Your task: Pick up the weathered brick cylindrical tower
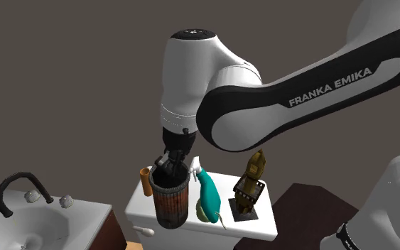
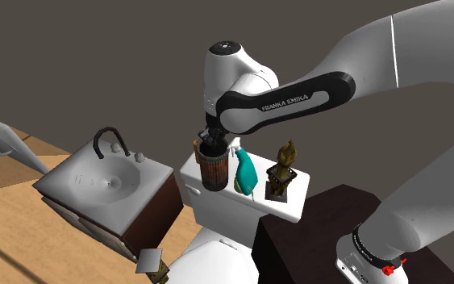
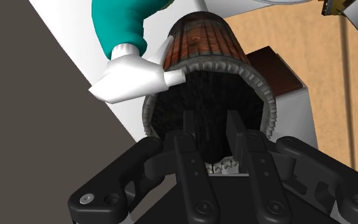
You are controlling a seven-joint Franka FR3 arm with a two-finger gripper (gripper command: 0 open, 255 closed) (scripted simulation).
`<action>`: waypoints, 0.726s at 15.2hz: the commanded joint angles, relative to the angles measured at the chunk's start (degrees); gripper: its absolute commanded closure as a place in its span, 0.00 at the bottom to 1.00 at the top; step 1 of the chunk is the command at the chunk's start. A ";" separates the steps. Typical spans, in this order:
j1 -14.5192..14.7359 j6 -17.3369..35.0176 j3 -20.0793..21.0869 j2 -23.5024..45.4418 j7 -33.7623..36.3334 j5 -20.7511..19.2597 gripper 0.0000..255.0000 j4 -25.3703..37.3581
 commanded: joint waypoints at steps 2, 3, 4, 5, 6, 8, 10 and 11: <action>0.00 0.01 0.00 0.04 0.01 -0.01 1.00 -0.02; 0.00 0.00 0.01 0.07 0.03 -0.03 1.00 0.01; 0.00 0.00 0.01 0.07 0.04 -0.03 1.00 0.01; 0.01 0.03 0.01 0.03 0.03 -0.01 1.00 -0.05; 0.01 -0.72 -0.05 -0.30 -0.19 0.24 1.00 0.42; 0.02 -2.24 -0.16 -0.91 -0.58 0.67 1.00 1.42; 0.03 -3.75 -0.28 -1.47 -0.93 1.06 1.00 2.46; 0.03 -4.51 -0.34 -1.73 -1.09 1.23 1.00 3.00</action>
